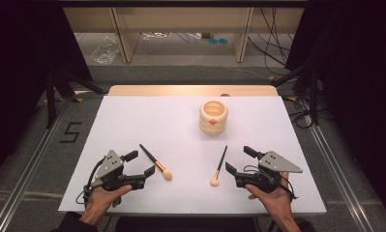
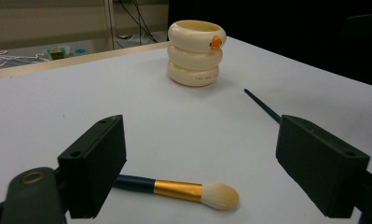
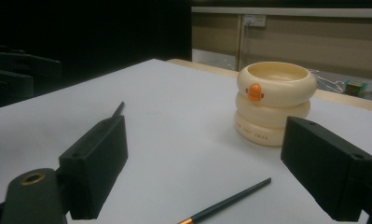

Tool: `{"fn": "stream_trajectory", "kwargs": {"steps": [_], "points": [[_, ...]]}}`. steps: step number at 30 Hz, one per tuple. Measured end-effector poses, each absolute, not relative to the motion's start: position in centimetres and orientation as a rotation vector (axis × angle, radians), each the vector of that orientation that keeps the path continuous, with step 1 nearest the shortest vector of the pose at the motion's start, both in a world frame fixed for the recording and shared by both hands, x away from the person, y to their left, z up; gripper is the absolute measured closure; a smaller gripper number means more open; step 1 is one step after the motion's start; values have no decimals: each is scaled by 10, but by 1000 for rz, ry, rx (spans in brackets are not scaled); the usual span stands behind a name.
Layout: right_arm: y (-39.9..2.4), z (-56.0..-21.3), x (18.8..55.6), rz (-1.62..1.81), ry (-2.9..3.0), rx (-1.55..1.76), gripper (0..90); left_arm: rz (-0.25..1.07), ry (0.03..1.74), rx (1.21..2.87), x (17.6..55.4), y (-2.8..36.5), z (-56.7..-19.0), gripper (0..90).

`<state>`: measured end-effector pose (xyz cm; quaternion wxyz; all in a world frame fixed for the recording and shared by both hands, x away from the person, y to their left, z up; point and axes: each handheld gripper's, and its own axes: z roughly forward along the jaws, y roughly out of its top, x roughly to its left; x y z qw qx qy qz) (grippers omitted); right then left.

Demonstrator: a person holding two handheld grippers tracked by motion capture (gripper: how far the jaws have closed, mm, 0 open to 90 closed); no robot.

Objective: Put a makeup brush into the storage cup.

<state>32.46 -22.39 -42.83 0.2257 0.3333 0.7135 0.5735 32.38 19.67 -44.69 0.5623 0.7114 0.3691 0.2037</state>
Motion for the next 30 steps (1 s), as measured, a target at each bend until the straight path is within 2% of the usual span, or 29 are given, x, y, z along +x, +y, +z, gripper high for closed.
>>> {"fn": "stream_trajectory", "kwargs": {"steps": [15, 30], "points": [[-227, -431, 326, 1558, 1990, 928, 157, 458, 857, 1715, 333, 193, -447, 159], [-221, -431, 326, 1559, 2004, 908, 160, 407, 803, 1830, 346, 201, -436, 158]]}}
